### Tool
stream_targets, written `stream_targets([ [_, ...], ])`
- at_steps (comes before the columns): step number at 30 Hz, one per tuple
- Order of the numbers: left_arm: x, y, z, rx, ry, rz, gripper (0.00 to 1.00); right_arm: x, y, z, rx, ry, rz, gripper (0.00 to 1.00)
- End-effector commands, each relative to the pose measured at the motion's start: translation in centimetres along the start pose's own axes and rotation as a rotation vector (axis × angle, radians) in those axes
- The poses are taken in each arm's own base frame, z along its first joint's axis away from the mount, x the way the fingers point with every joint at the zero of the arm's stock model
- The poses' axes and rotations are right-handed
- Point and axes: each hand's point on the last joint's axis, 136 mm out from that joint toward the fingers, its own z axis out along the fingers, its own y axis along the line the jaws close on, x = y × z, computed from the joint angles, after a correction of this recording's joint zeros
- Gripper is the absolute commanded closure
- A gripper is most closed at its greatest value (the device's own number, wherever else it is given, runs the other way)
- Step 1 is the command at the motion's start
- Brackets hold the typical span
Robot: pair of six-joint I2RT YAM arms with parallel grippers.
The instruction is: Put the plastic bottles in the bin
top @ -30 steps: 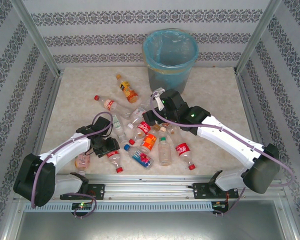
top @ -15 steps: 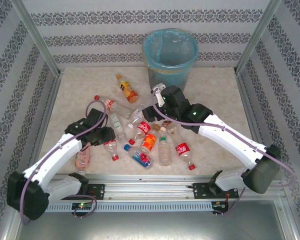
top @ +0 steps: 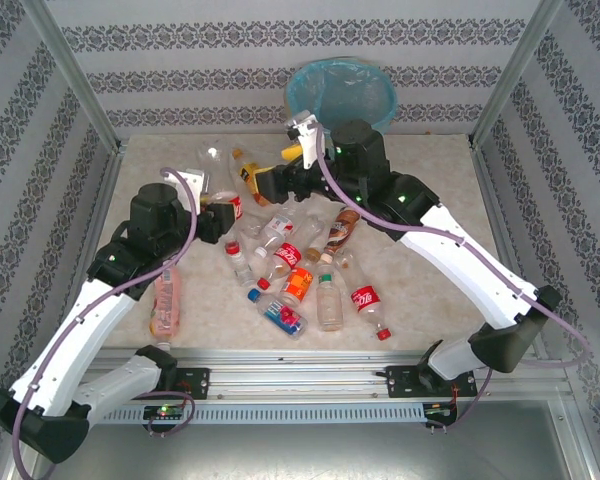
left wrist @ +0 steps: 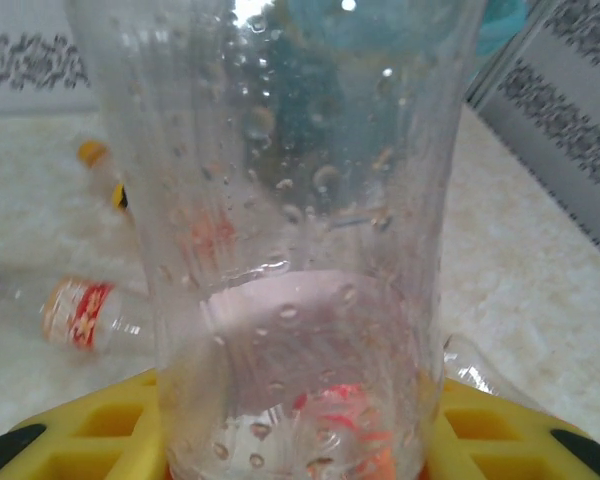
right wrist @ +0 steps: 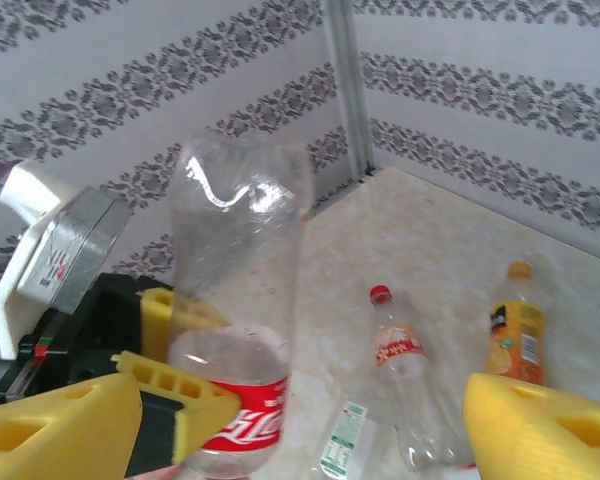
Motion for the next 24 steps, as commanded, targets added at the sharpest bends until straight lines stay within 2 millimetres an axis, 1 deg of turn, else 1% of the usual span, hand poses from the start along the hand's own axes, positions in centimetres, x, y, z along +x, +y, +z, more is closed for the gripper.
stream_targets([
  [1,-6.9,-2.6,-1.1,0.100,-0.221,-0.019,0.57,0.7,1.0,0.4,-0.068,0.006,0.025,0.17],
  [2,-7.7,-3.7,-1.1,0.157,-0.240,-0.037,0.58,0.8,1.0,0.2,-0.075,-0.014,0.032,0.17],
  [3,-8.1,-5.2,-1.2,0.245,-0.246,-0.018,0.58,0.7,1.2,0.0,-0.092,-0.039,0.037,0.16],
  [5,-8.0,-7.3,-1.2,0.362,-0.225,0.029,0.58,0.0,1.8,-0.6,-0.123,-0.086,0.036,0.16],
  [6,-7.7,-7.5,-0.9,0.378,-0.213,0.049,0.58,-0.6,1.9,-0.9,-0.123,-0.104,0.032,0.16],
  [9,-6.1,-7.2,0.1,0.365,-0.158,0.098,0.59,-2.2,2.0,-1.5,-0.101,-0.117,0.011,0.16],
  [12,-5.0,-7.4,0.6,0.387,-0.125,0.122,0.60,-2.9,1.9,-1.6,-0.077,-0.105,-0.026,0.14],
  [16,-4.6,-8.4,0.5,0.459,-0.123,0.131,0.61,-3.0,0.9,-0.8,-0.029,-0.065,-0.038,0.14],
  [22,-4.0,-9.3,0.4,0.516,-0.104,0.176,0.61,-3.0,1.2,0.9,-0.072,-0.021,-0.012,0.14],
  [24,-3.9,-9.4,0.3,0.522,-0.103,0.188,0.62,-3.0,0.9,1.4,-0.062,-0.013,0.001,0.14],
])
